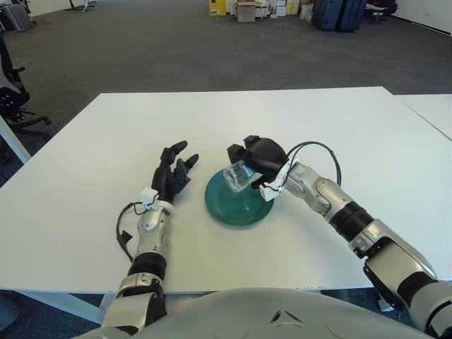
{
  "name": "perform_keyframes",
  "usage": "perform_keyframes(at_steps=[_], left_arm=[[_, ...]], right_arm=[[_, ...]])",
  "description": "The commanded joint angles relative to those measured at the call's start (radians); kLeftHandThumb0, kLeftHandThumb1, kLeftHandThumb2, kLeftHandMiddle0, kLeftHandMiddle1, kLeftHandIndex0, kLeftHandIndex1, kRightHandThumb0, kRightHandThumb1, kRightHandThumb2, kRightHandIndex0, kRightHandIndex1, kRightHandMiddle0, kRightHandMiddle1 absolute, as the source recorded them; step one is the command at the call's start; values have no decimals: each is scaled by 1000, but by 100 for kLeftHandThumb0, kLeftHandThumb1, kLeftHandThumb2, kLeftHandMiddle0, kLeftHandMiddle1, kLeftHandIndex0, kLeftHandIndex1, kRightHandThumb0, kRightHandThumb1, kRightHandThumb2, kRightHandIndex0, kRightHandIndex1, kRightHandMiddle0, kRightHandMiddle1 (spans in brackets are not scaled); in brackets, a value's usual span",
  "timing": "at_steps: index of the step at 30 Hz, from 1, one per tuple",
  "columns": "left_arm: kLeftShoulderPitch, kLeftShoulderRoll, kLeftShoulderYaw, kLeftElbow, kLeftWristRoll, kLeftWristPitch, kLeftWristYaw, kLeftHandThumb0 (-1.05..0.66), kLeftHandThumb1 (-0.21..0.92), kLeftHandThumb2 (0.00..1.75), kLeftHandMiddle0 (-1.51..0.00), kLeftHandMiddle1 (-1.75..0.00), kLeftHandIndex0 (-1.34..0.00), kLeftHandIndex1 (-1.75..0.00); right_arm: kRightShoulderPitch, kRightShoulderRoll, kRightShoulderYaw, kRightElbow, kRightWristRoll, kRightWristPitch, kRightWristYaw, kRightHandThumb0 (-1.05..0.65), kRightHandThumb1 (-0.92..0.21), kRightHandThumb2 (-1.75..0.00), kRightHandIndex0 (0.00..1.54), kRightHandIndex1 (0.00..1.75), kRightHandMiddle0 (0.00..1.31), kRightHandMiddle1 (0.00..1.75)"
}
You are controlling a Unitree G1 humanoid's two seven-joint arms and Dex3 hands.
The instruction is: Put the bottle into the plate.
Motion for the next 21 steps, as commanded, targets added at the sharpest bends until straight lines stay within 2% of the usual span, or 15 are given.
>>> perform_keyframes(at_steps=[1,6,7,8,9,11,12,13,14,15,18,21], left_arm=[[5,-7,-3,9,-5,0,4,-76,92,90,-66,-16,-12,-98],[4,-7,-3,9,-8,4,0,-76,92,89,-65,-16,-12,-98],[4,-6,-3,9,-7,7,1,-76,92,89,-65,-16,-12,-98],[4,-6,-4,9,-6,8,1,-77,92,90,-64,-15,-12,-98],[4,-5,-4,8,-5,10,2,-77,92,90,-64,-15,-11,-98],[4,-5,-5,8,-2,12,5,-77,92,90,-63,-15,-11,-98],[5,-3,-5,8,0,15,7,-77,92,90,-63,-15,-11,-98],[5,-3,-6,8,2,17,9,-77,92,90,-63,-15,-11,-98],[5,-2,-6,8,3,18,10,-77,92,90,-62,-15,-11,-98],[5,-2,-6,7,4,20,11,-77,92,90,-62,-15,-11,-98],[5,-2,-6,5,3,38,17,-77,92,90,-61,-15,-12,-99],[5,-4,-3,-1,-3,66,23,-79,92,91,-59,-14,-13,-100]], right_arm=[[-7,5,-36,-23,37,-1,9,0,-8,-160,79,175,56,175],[4,14,-49,-15,92,-28,30,0,-7,-161,80,175,57,174],[4,16,-52,-8,119,-48,45,0,-13,-153,73,175,54,174],[4,17,-55,-3,139,-63,57,0,-29,-135,58,175,46,174],[2,16,-56,4,161,-82,73,-1,-39,-123,49,175,40,174],[-6,8,-54,16,192,-122,104,19,-48,-111,44,175,21,155],[-13,1,-52,26,219,-160,129,1,-53,-101,39,171,16,146],[-18,-4,-51,33,237,-186,145,-27,-65,-79,30,160,11,129],[-21,-6,-52,39,250,-204,157,-46,-75,-62,25,147,7,116],[-24,-7,-53,46,260,-221,165,-58,-81,-51,21,139,4,108],[-35,-6,-58,77,283,-275,183,-77,-88,-47,17,117,2,96],[-45,-3,-62,103,290,-313,193,-94,-91,-57,18,69,0,83]])
